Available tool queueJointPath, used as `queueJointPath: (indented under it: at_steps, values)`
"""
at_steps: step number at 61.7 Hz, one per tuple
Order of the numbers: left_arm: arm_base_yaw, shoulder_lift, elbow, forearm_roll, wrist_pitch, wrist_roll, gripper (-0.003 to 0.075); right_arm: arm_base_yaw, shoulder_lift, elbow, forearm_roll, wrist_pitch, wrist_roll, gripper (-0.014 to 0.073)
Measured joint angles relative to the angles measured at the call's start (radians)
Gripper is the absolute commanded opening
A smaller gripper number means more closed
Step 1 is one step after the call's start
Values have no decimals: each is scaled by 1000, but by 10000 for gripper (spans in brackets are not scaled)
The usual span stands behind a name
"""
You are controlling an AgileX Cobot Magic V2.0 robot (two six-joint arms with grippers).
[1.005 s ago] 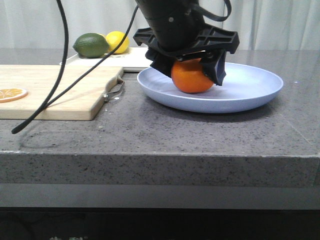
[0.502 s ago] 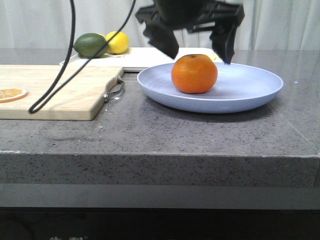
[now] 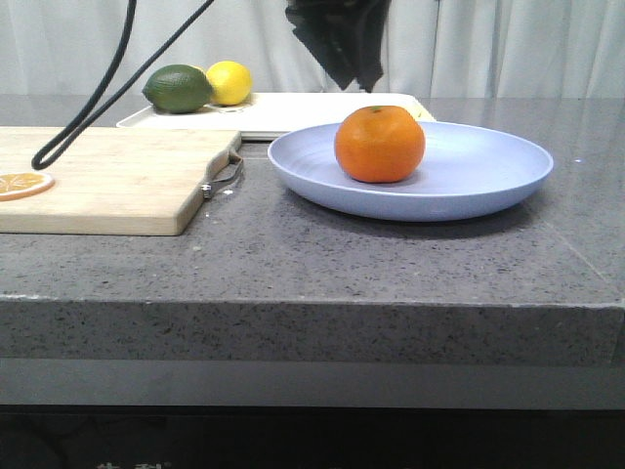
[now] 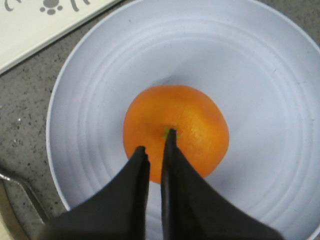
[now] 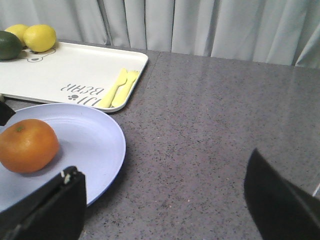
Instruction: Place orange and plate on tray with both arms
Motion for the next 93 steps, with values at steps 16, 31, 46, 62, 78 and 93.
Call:
queueJointPath:
  at_steps: [16,31,46,62,78,93]
  values:
    - [0,0,-59,19,139,4,-18,0,0,0,0,0,0,645]
    - [0,-40,-68,37,160,4,-18,0,0,0,0,0,0,645]
    - [69,-199,87,70,160,4,-18,0,0,0,0,11,0,645]
    - [300,-448,379,84,146,-8,-18,0,0,0,0,15,0,645]
    - [564,-729,704,76,-6,-26,-18,0,0,0,0,20,0,645]
    - [709,-1028,997,45,-195,-42,-18,0,0,0,0,26,0,645]
